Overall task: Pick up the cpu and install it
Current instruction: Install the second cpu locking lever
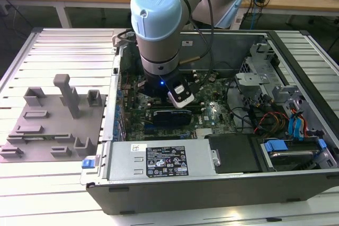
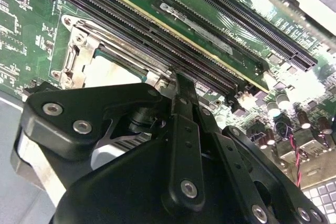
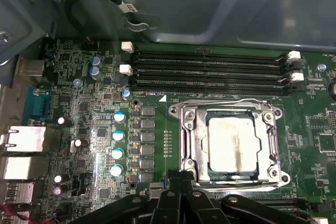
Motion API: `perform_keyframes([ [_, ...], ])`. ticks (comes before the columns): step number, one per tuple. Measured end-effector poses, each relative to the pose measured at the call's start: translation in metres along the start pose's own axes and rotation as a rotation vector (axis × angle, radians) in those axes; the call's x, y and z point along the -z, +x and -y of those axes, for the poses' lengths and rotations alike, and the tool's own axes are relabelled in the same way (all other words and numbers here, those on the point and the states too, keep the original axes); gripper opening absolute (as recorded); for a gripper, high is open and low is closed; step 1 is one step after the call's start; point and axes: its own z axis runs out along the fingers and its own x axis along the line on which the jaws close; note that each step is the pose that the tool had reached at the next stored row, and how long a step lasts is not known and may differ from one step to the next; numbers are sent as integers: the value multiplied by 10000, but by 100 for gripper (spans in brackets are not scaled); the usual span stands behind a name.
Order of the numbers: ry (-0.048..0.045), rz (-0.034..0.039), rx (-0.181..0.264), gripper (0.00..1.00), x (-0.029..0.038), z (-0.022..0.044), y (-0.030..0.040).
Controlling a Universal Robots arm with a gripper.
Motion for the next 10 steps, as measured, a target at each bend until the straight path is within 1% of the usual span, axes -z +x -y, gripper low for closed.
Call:
perform_keyframes([
  [1, 5, -1, -1, 11, -2, 0, 0],
  [3, 42, -12, -6, 11, -7, 1, 1],
  [5, 54, -13, -6, 11, -6, 1, 1],
  [7, 59, -8, -5, 11, 18, -7, -3],
  [8, 88, -12, -3, 11, 59, -16, -6],
  [9, 180, -15, 3, 11, 139, -36, -15],
  [10, 250, -16, 8, 11, 189, -48, -22],
])
